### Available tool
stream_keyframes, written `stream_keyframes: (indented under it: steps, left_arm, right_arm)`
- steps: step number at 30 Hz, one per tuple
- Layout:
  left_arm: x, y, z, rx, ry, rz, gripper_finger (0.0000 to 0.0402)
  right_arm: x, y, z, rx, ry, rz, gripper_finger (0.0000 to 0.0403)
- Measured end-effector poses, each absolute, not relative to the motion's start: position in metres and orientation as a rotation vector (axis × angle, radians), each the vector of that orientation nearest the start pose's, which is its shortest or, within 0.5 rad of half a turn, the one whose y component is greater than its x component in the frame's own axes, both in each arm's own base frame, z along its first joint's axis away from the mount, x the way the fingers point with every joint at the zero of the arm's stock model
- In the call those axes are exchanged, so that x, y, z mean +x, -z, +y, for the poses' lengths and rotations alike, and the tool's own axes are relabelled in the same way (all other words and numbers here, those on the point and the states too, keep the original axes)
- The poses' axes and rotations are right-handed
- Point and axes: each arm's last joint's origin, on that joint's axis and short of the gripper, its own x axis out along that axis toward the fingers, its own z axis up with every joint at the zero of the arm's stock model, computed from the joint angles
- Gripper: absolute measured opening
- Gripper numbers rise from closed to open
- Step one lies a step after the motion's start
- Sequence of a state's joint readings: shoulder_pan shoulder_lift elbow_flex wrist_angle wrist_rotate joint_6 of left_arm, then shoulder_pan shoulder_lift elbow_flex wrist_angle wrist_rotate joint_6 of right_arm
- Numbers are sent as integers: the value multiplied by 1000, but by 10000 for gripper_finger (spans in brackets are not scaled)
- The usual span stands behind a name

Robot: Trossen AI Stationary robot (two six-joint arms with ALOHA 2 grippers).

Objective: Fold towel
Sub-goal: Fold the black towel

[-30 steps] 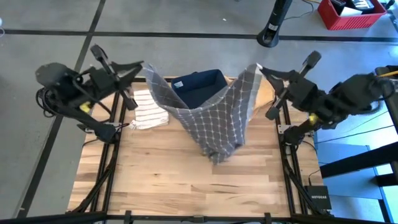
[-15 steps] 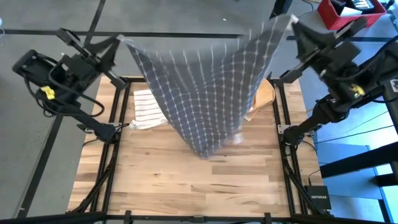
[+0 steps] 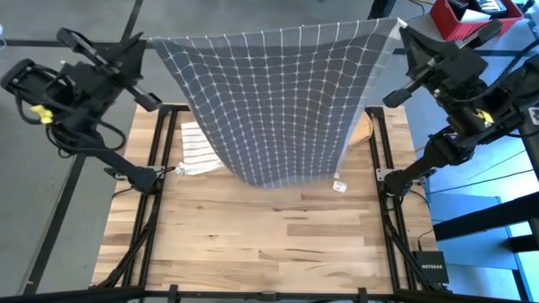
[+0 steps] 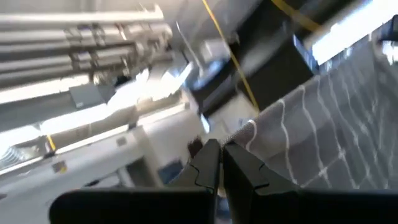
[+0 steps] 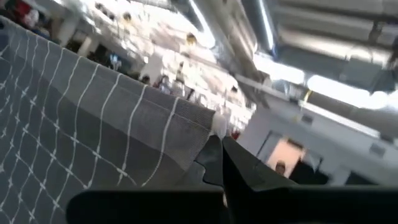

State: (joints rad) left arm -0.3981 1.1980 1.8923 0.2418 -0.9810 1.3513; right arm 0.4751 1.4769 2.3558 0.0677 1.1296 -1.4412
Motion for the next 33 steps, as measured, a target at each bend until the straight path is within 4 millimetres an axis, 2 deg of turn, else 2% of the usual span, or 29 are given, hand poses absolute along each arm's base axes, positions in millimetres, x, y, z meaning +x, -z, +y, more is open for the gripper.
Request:
stream_keyframes:
  steps: [2,6,11,14,18,24,29,33]
  left_arm:
    - [121,-623,-26,649,-873,-307,8]
    - [120,-624,-26,685,-855,-342,8]
    - [122,-623,-33,670,-781,-374,8]
    - [123,-620,-40,642,-712,-358,8]
    - [124,-616,-52,578,-595,-351,8]
    - [123,-605,-76,464,-409,-297,8]
    - [125,-588,-99,400,-343,-154,8]
    - [124,-571,-118,349,-282,-63,8]
  right_arm:
    - [145,-662,46,-670,885,-164,1]
    - [141,-664,45,-705,877,-212,1]
    - [140,-664,44,-706,885,-182,1]
    - [144,-659,51,-692,851,-120,1]
    - [147,-653,68,-644,757,-90,1]
    - [141,-645,97,-514,597,-91,1]
    - [145,-628,128,-496,555,36,1]
    - [146,-608,157,-468,491,73,1]
